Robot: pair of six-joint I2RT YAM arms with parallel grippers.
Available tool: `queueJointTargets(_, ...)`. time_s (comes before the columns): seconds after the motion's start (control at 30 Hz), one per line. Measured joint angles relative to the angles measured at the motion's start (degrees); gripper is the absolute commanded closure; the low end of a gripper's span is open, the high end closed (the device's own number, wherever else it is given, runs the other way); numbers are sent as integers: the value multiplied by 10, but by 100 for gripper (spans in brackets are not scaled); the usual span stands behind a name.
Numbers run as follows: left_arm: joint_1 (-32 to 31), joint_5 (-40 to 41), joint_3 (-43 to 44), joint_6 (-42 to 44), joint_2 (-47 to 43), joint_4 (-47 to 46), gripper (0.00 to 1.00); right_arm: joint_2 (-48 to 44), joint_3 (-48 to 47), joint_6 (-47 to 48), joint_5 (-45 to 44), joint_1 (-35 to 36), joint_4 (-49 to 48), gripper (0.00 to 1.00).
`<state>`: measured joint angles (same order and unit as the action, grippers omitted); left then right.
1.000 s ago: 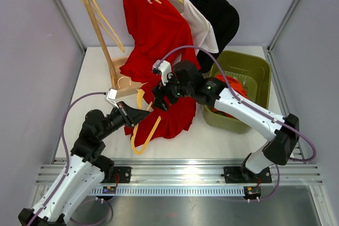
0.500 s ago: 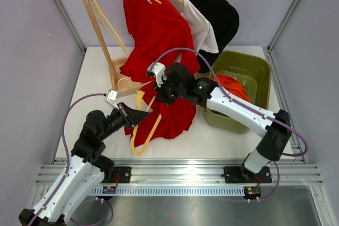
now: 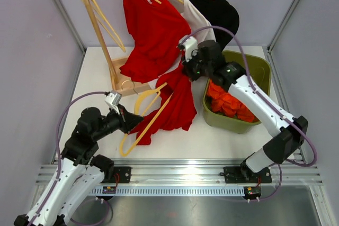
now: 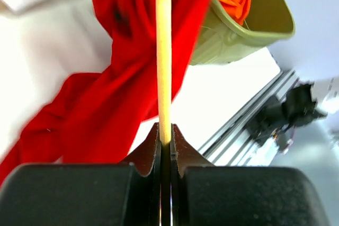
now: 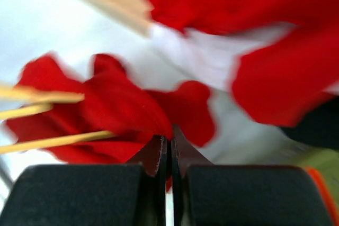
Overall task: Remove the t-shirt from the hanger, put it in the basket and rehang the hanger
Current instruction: Remove the tshirt from the hanger
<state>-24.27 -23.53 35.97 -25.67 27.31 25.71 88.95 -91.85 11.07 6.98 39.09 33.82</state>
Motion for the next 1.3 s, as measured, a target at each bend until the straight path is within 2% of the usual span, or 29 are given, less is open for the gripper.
queueJointTargets(0.13, 0, -47, 19, 54, -5, 19, 100, -12, 3, -1, -19, -82, -29, 100)
queueJointTargets(0.27, 0, -73, 54, 93, 24, 46, 100, -15, 8, -7, -46, -113, -56, 100)
queueJointTargets(0.47, 0, -63, 141, 142, 35, 130, 100, -11, 22, -14, -35, -173, -67, 100)
queueJointTargets(0.6, 0, -45, 216, 172, 29, 188, 100, -12, 45, -6, -3, -185, -70, 100)
queueJointTargets(0.73, 0, -31, 268, 193, 26, 218, 100, -21, 67, 25, 91, -187, -64, 100)
queueJointTargets(0.93, 0, -3, 280, 199, 19, 246, 100, -47, 73, 112, 318, -187, 2, 100)
queueJointTargets(1.07, 0, 20, 269, 193, 11, 238, 100, -49, 74, 207, 466, -179, 90, 89)
queueJointTargets(1.13, 0, 31, 255, 187, 7, 228, 100, -49, 81, 250, 503, -172, 130, 88)
queueJointTargets(1.2, 0, 35, 238, 181, 8, 214, 100, -49, 94, 284, 527, -166, 162, 83)
queueJointTargets(1.3, 0, 38, 213, 170, 14, 196, 100, -49, 119, 314, 537, -164, 188, 79)
